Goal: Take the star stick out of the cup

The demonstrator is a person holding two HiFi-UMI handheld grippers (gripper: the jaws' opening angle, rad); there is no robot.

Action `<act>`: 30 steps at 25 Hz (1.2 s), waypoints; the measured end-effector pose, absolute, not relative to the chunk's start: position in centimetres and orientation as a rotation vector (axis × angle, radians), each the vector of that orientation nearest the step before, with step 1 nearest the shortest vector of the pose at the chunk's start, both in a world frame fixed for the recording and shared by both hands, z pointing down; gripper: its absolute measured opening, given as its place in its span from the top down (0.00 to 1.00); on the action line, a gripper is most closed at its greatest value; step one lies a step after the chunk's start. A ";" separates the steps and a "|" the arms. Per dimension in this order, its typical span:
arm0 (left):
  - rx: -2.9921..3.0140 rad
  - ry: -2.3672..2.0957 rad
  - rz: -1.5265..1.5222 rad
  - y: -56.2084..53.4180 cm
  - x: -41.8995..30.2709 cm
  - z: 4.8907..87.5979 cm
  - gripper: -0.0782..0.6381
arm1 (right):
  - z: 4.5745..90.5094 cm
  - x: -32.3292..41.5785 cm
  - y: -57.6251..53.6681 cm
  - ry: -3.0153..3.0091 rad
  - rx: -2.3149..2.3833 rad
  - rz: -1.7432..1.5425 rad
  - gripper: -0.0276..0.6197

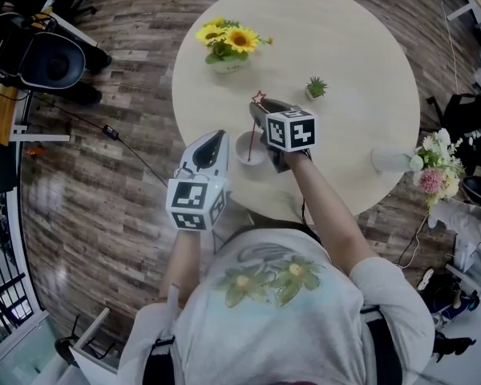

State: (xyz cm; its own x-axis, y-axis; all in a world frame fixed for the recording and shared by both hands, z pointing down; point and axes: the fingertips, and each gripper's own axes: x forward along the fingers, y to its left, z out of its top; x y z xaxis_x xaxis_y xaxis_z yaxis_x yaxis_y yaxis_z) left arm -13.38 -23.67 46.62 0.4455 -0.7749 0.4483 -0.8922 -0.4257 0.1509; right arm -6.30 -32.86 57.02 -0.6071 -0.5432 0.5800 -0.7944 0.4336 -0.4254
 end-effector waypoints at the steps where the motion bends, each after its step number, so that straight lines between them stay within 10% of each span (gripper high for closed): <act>1: 2.335 -1.416 0.443 -23.6 -13.4 46.6 0.89 | 57.0 -6.3 -32.8 -2.337 1.139 0.974 0.75; 30: 2.340 -1.469 0.402 -21.4 -13.5 45.0 0.89 | 52.8 -6.4 -30.6 -2.438 1.123 0.801 0.75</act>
State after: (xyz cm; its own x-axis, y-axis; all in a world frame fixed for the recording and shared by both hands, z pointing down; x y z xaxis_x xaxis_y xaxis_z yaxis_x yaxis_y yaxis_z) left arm -13.46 -21.39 45.00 0.4228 -0.8058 0.4147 -0.9046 -0.4024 0.1403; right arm -6.43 -30.65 52.83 -0.6304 -0.5825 0.5131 -0.7733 0.5290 -0.3495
